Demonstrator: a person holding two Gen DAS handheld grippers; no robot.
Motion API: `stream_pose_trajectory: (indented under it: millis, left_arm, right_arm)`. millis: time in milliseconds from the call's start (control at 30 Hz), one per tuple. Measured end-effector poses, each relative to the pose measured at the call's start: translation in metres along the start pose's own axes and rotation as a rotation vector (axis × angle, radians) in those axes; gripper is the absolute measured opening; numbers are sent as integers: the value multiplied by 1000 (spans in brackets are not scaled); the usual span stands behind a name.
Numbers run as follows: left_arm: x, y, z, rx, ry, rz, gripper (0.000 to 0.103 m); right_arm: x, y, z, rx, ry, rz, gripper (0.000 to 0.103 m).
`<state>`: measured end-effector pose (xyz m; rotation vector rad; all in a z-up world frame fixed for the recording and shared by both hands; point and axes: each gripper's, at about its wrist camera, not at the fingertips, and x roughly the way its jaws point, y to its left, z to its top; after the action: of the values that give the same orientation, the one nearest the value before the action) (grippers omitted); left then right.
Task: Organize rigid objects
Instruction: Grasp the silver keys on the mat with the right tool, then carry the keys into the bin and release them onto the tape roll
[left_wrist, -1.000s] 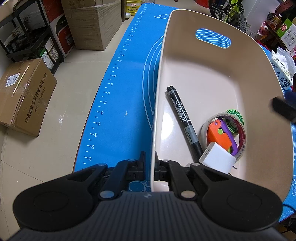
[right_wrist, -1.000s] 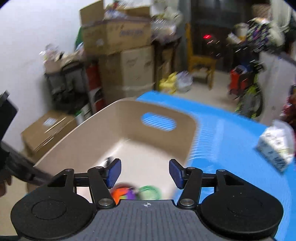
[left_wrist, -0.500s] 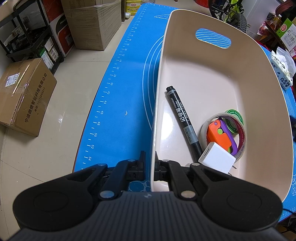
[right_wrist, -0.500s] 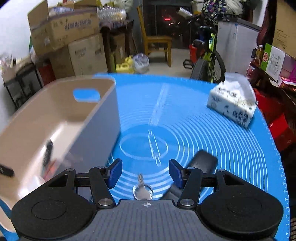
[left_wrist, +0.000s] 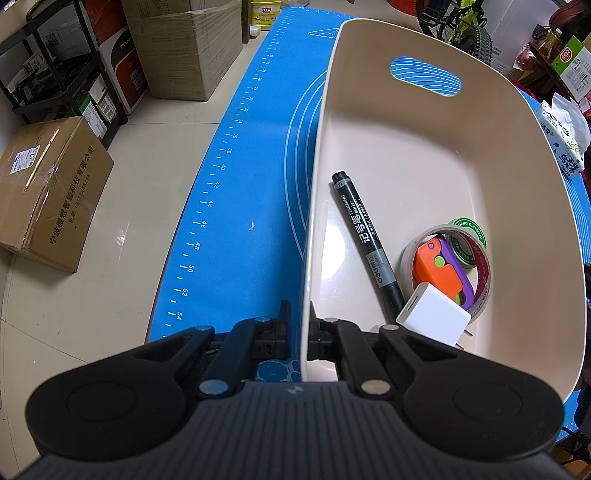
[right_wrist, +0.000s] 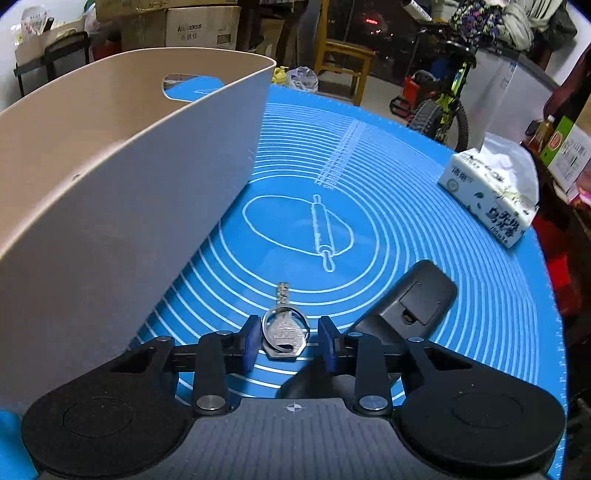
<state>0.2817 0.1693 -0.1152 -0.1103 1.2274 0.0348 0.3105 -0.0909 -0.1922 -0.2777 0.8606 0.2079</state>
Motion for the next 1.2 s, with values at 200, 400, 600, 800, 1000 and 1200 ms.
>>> stream_pose_trajectory:
  millis: [200,400,600,800,1000,1200]
  left_arm:
    - [0,0,0,0,0,1,9]
    - [0,0,0,0,0,0,9]
    - [0,0,0,0,0,0,9]
    - [0,0,-1,0,0,0,9]
    - [0,-1,0,0,0,1,10]
    - [0,-1,0,0,0,0,10]
  right_arm:
    - [-11,-9,4,23,-33,-53,46]
    - [-3,-15,-2,90,-4,-15,41]
    - [0,-12,-3,103,-23,11,41]
    - [4,-6,-5,137,-17,8,33]
    - [-3,-10,-5,147,-59,-3,16]
    - [-13,-9,-4,145,-103,5,12]
